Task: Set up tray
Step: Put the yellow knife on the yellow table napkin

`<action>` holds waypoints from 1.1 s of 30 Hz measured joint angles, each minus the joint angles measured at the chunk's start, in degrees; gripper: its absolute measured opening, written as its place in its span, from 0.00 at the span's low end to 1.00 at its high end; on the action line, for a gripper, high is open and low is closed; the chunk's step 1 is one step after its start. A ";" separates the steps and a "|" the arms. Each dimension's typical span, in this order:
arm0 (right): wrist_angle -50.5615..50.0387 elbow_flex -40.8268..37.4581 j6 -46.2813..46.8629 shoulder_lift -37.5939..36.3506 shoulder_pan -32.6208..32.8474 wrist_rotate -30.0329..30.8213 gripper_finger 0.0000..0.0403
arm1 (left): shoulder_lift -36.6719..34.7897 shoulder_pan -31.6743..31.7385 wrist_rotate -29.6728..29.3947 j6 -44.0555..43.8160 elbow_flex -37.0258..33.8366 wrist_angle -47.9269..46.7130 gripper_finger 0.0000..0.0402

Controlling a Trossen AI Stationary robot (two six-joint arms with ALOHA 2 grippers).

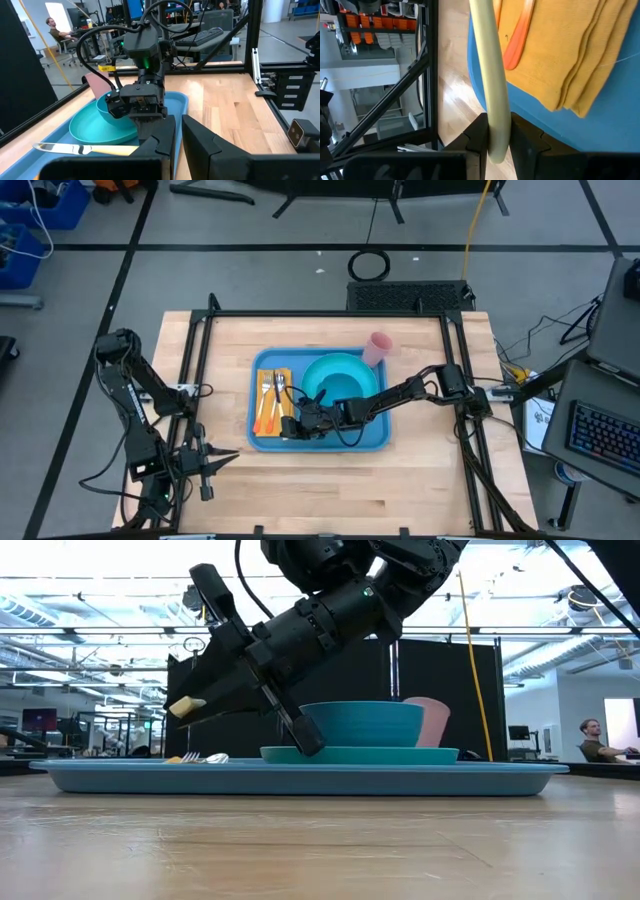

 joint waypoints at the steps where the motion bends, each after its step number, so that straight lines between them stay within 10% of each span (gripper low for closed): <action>1: 0.00 0.00 -0.13 0.00 0.00 -0.02 0.13 | 0.00 -0.01 0.00 0.01 0.00 0.00 0.09; 18: 8.69 0.00 -10.04 -0.11 3.24 0.41 0.10 | -0.45 4.11 1.35 -4.52 -0.02 3.71 0.09; 33: 17.91 0.00 -25.55 -0.11 9.05 3.31 0.10 | -0.63 5.77 2.31 19.08 -0.02 25.75 0.09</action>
